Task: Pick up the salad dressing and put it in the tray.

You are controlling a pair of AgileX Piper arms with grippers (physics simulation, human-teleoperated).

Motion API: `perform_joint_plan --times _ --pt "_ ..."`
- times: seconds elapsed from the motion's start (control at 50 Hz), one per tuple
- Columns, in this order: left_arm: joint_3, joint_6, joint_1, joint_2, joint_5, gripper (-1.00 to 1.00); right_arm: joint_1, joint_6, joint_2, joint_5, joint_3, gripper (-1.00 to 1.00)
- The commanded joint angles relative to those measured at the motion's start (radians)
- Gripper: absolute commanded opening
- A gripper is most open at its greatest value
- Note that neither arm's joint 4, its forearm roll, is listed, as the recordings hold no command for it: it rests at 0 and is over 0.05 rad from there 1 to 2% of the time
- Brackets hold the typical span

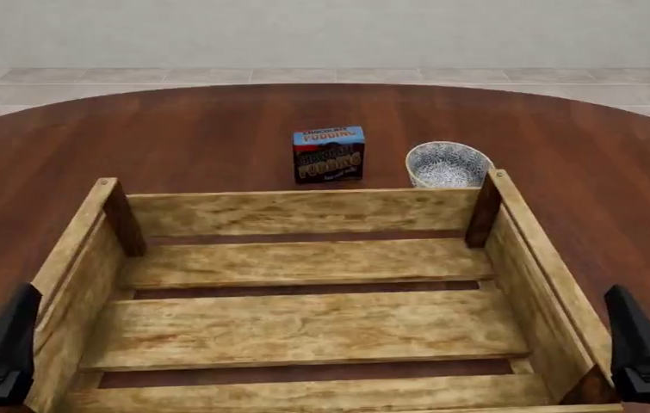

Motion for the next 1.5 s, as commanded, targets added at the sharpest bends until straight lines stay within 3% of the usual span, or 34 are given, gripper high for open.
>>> perform_joint_plan --times 0.02,0.36,0.52,0.8,1.06,1.5 --pt "-0.054 0.01 0.007 -0.001 0.057 1.0 0.0 0.007 0.013 -0.01 0.0 1.0" --pt "-0.26 0.03 0.028 -0.001 0.261 1.0 0.012 0.012 0.037 -0.026 0.001 1.0" --pt "-0.294 0.066 0.109 0.004 0.324 1.0 0.011 0.018 0.039 -0.026 0.0 1.0" --pt "-0.396 0.046 0.252 0.125 0.352 1.0 0.026 0.02 0.055 -0.038 0.001 1.0" --pt "-0.499 0.018 0.323 0.214 0.387 1.0 0.024 0.028 0.052 -0.032 0.001 1.0" --pt "-0.559 -0.013 0.454 0.307 0.452 1.0 0.03 0.031 0.055 -0.037 0.001 1.0"
